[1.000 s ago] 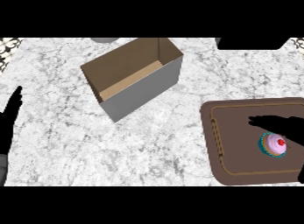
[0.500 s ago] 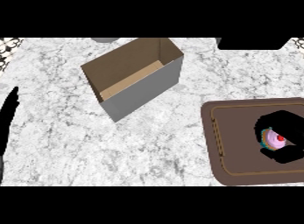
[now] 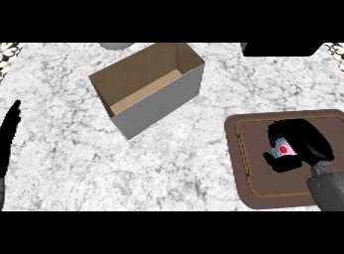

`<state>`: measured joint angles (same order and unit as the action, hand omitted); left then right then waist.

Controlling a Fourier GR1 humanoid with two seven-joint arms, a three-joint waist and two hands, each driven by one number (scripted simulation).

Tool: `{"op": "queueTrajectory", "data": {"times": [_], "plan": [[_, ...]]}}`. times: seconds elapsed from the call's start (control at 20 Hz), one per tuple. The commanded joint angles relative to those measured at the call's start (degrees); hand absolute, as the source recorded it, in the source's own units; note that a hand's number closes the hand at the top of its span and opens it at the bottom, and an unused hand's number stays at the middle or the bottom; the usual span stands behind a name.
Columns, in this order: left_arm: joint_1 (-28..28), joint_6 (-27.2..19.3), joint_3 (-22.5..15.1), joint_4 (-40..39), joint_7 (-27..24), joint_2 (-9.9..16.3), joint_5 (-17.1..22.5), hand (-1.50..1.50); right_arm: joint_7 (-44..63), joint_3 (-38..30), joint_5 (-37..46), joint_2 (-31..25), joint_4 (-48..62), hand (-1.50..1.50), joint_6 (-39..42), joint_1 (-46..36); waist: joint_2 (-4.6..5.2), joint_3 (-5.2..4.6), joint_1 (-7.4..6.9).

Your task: Pick the cupcake from the tray and place it in the cardboard box

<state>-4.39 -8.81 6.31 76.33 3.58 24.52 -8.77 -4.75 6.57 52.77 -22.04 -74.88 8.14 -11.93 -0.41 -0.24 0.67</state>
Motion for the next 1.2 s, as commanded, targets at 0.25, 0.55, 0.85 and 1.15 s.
{"op": "queueTrajectory", "data": {"times": [0.25,0.55,0.85,1.15], "plan": [[0.3,-0.1,-1.3,1.9,1.5,-1.5,-1.2,0.0,27.1,1.8,10.5,8.8,-19.7,1.5,-1.7,-3.2,0.0,0.17,-0.29],[-0.7,1.2,0.3,3.8,2.9,0.3,-0.8,0.0,26.3,5.7,13.1,10.0,-30.1,1.5,-1.2,-6.6,0.15,0.24,-0.87],[-2.3,3.8,2.9,-3.5,-1.9,0.7,0.5,0.0,28.3,6.5,10.1,16.4,-28.1,1.5,3.7,-15.3,0.4,0.21,-0.98],[-5.0,3.2,1.8,-1.5,1.5,-0.1,-0.9,0.0,37.9,9.6,4.4,21.9,-16.7,1.5,-1.0,-28.8,0.53,0.22,-1.8]]}}
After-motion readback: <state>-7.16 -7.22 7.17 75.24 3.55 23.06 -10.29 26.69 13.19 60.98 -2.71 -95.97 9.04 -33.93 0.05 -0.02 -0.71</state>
